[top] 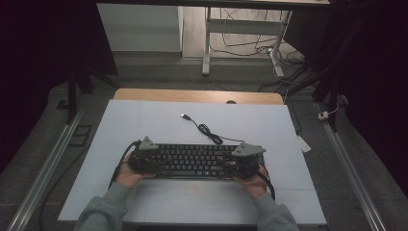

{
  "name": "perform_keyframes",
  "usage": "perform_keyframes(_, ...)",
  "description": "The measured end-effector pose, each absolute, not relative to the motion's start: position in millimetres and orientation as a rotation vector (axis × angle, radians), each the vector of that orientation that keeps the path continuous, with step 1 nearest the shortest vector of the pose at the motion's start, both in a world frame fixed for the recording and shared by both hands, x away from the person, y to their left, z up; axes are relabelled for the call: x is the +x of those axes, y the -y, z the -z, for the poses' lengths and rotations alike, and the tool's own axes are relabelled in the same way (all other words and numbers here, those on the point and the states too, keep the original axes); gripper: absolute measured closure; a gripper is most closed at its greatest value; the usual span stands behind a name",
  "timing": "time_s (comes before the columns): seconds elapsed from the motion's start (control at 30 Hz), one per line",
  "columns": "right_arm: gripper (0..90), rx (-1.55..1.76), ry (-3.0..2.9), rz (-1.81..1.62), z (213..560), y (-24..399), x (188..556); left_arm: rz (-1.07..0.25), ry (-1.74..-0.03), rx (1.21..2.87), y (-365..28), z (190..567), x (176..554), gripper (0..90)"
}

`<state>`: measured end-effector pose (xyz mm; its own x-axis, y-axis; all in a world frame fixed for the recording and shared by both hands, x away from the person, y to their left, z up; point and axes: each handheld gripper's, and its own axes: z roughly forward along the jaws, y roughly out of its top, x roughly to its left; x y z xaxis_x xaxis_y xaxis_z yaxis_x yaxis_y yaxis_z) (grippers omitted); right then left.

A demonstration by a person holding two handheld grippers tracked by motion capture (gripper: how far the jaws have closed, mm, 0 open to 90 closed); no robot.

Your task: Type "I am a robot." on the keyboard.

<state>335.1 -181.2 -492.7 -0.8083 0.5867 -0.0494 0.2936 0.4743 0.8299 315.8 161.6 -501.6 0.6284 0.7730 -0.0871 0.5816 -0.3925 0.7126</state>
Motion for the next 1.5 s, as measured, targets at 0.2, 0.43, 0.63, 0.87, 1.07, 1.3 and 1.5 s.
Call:
perform_keyframes(0.2,86.8,0.714,-2.446,-1.246,491.2,161.6,339.7,-0.328,-1.052,2.122,-160.8,502.3,315.9,37.9)
perform_keyframes(0.43,89.6,0.687,-2.501,-1.228,497.6,135.0,349.1,-0.328,-1.050,2.119,-161.2,501.2,315.5,37.8)
perform_keyframes(0.63,89.6,0.676,-2.530,-1.201,505.6,113.1,360.1,-0.334,-1.051,2.113,-162.2,500.2,314.5,37.8)
perform_keyframes(0.87,89.5,0.691,-2.542,-1.184,510.8,99.5,370.4,-0.337,-1.057,2.118,-163.4,500.7,314.2,37.5)
perform_keyframes(1.07,89.6,0.696,-2.553,-1.163,513.9,97.2,372.2,-0.339,-1.056,2.119,-163.4,500.4,313.5,37.4)
perform_keyframes(1.3,89.5,0.697,-2.554,-1.146,516.1,96.7,372.8,-0.343,-1.052,2.126,-162.6,501.1,313.7,37.1)
perform_keyframes(1.5,89.6,0.684,-2.555,-1.113,518.7,94.3,371.7,-0.344,-1.054,2.124,-162.9,500.9,313.5,37.1)
